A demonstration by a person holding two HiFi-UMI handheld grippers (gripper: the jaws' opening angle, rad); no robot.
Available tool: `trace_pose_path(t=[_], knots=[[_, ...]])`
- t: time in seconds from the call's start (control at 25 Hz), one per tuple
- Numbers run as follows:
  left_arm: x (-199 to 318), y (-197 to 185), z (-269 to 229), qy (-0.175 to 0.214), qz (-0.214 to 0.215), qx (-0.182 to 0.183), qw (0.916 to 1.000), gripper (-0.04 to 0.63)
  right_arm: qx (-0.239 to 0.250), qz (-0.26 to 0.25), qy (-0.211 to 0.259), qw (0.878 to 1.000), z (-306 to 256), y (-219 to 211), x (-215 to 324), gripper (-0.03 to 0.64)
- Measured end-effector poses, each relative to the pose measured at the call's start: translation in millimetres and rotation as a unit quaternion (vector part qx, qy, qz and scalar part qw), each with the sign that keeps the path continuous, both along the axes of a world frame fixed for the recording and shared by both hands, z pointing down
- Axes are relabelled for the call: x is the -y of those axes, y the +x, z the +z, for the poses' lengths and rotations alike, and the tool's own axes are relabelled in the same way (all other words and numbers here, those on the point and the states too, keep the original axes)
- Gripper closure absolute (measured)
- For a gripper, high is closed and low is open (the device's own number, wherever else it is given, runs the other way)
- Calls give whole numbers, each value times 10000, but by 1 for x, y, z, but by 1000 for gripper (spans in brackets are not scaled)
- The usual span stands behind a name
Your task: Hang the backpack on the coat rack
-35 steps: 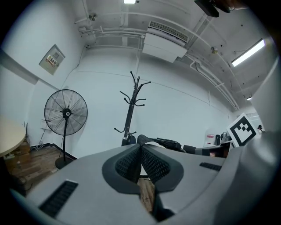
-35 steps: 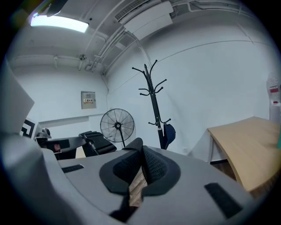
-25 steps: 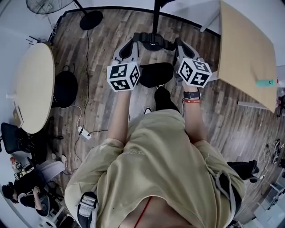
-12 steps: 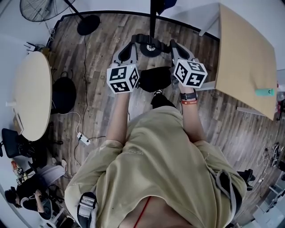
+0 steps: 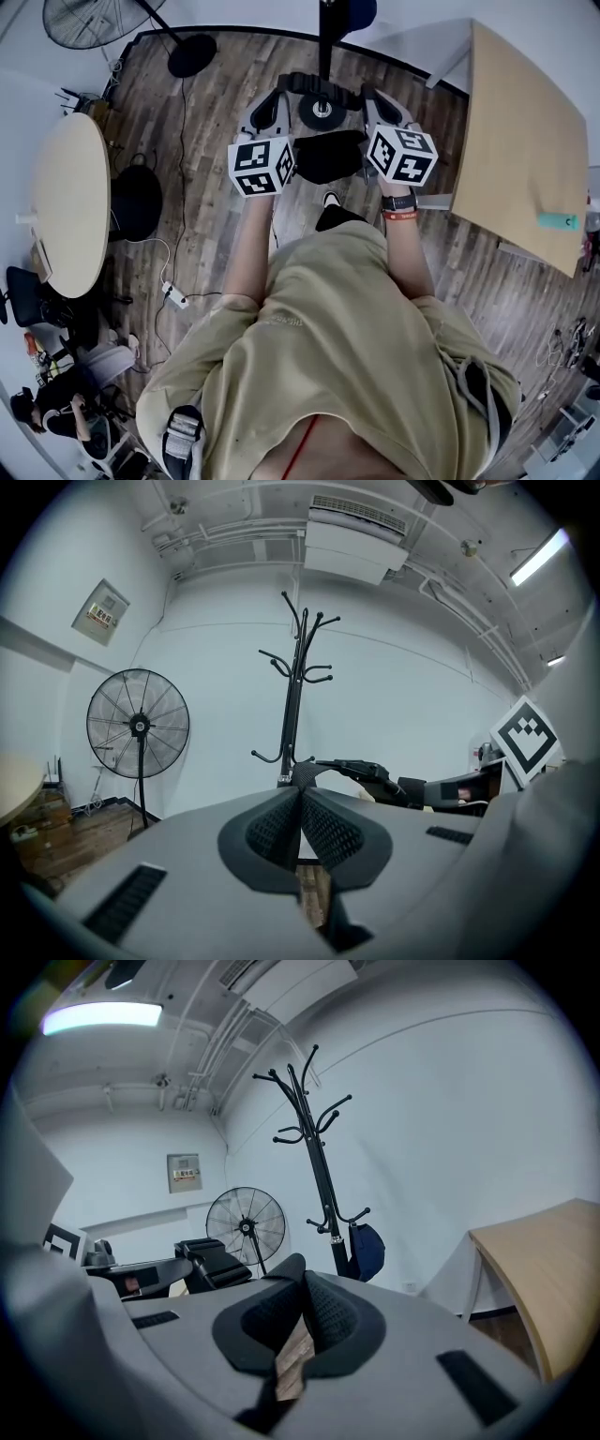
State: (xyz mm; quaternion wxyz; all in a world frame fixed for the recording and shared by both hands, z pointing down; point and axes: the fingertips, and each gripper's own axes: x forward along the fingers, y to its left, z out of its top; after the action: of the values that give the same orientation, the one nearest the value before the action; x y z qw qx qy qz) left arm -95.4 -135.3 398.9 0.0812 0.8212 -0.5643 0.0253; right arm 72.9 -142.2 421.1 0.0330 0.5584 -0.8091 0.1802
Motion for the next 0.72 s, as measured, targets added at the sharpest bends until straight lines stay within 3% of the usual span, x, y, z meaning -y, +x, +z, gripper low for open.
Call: trace_pose_path(t=[0.48,0.72], knots=[[67,33,6,7,-227,-74,9997,571,-115,-565,41,9983,1,9,67,600],[83,40,7,35,-263,-101,9996,571,-26,-596,55,9982,-1,18,94,600]])
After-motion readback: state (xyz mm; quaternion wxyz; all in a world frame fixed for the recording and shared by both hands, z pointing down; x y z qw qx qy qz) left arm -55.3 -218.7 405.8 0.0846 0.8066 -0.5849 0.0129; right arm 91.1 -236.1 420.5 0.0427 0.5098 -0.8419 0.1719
